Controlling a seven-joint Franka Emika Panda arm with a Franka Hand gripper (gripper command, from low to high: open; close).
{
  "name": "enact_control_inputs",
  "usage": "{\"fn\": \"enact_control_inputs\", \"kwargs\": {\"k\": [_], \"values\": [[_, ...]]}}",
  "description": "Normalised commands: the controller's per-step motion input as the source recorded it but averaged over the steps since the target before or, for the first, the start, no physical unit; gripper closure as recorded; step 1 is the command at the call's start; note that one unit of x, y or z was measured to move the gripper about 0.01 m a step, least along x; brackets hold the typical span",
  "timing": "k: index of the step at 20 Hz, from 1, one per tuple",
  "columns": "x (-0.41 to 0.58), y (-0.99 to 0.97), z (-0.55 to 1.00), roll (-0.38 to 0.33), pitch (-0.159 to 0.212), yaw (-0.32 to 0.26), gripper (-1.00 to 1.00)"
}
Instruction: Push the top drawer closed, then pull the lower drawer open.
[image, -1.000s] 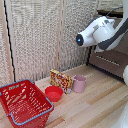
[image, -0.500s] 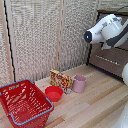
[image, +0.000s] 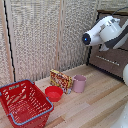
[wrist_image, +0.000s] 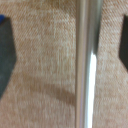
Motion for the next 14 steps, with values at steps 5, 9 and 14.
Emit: {"fn": "enact_control_inputs", "kwargs": {"k": [5,9,14], "values": [[-0.014,0.36,-0.23,0.013,0.000,0.021,-1.00],[0.035,0.17,-0.33,0.057,0.000,0.040,-1.00],[0.176,0.01,-0.38,0.063,0.000,0.044,-1.00]]}}
